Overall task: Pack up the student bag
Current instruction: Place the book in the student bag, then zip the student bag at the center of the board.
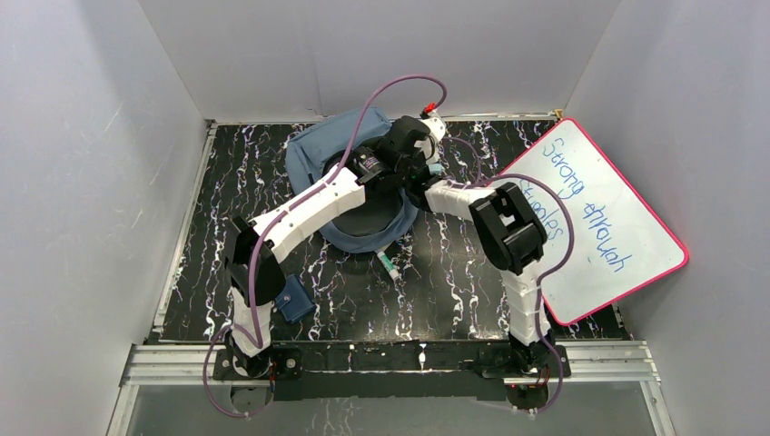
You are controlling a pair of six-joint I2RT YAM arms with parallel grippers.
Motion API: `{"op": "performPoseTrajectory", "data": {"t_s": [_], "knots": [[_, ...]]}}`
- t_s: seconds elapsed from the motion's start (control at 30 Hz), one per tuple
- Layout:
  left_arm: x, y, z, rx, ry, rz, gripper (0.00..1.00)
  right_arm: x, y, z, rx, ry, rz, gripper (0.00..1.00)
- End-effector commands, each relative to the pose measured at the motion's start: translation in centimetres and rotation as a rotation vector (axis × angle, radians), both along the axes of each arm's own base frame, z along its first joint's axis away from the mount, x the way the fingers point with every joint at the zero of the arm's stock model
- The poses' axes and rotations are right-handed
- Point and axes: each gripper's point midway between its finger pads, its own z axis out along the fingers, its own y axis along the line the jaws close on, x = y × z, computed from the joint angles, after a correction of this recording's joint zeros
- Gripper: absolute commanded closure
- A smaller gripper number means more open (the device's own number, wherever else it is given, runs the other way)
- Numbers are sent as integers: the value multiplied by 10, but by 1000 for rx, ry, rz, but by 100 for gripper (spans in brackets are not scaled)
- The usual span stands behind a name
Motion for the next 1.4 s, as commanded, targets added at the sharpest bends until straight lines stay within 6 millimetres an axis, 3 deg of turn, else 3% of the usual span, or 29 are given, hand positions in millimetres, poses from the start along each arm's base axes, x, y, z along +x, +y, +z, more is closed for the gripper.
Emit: {"op": "performPoseTrajectory", "data": {"t_s": [0.0, 0.2, 0.4, 0.57, 0.7, 0.87, 1.03, 1.23, 1.37], "knots": [[-12, 5, 53, -92, -100, 2, 100, -4, -17, 56, -13, -73, -23, 33], [-11, 6, 53, -87, -101, 4, 100, -19, -31, 54, -76, -49, -8, 33], [-12, 12, 50, -82, -108, 29, 100, -52, -44, 56, -222, -99, 125, 34], [0, 39, 57, -131, -154, 165, 100, -93, -61, 75, -338, -185, 263, 33], [12, 60, 83, -219, -211, 242, 100, -124, -84, 84, -432, -219, 318, 32], [25, 67, 113, -230, -277, 252, 100, -161, -116, 59, -548, -135, 360, 30], [29, 71, 113, -181, -281, 253, 100, -190, -139, 35, -646, -85, 430, 29], [24, 84, 109, -163, -268, 256, 100, -214, -135, 22, -615, -100, 531, 29], [7, 92, 94, -191, -219, 244, 100, -219, -131, 19, -611, -99, 570, 28]]}}
